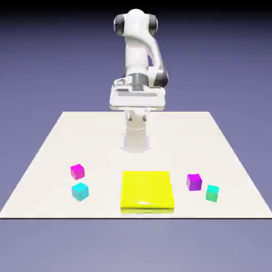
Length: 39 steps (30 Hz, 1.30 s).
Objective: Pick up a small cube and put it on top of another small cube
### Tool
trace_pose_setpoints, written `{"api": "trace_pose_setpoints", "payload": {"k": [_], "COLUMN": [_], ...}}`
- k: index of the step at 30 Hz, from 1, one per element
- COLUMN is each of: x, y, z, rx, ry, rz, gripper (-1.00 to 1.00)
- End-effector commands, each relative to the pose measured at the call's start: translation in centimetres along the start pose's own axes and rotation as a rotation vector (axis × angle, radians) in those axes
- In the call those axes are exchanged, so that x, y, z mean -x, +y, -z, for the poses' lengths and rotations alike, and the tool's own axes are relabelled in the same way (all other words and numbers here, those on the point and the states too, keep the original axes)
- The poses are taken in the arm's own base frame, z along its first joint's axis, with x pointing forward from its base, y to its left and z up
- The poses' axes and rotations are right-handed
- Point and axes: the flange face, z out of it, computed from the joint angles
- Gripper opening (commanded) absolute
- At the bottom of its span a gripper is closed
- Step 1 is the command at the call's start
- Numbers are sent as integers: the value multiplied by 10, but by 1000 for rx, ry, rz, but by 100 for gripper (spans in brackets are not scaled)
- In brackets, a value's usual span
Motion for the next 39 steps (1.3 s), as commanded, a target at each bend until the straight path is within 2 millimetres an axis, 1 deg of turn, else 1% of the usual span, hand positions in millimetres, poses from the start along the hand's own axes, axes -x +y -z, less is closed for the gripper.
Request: {"api": "trace_pose_setpoints", "payload": {"k": [1, 5, 9, 11, 13, 15, 17, 18, 19, 23, 28, 29, 30, 31, 35, 39], "x": [-7, -28, -35, -34, -30, -23, -14, -12, -12, -3, 20, 22, 22, 22, 2, -10], "y": [17, 95, 182, 227, 273, 318, 363, 369, 369, 383, 401, 402, 402, 402, 388, 374], "z": [-13, -59, -90, -100, -105, -106, -102, -101, -101, -122, -150, -152, -152, -152, -130, -108], "rx": [41, 208, 379, 465, 552, 639, 727, 739, 739, 738, 739, 739, 739, 739, 738, 738], "ry": [-23, -108, -177, -205, -229, -248, -262, -264, -264, -257, -263, -264, -264, -264, -257, -260], "rz": [-51, -257, -465, -569, -672, -775, -878, -893, -893, -886, -891, -892, -892, -892, -886, -890], "gripper": [0, 0, 0, 0, 0, 0, 0, 0, 0, 0, 0, 0, -100, -100, -100, -100]}}
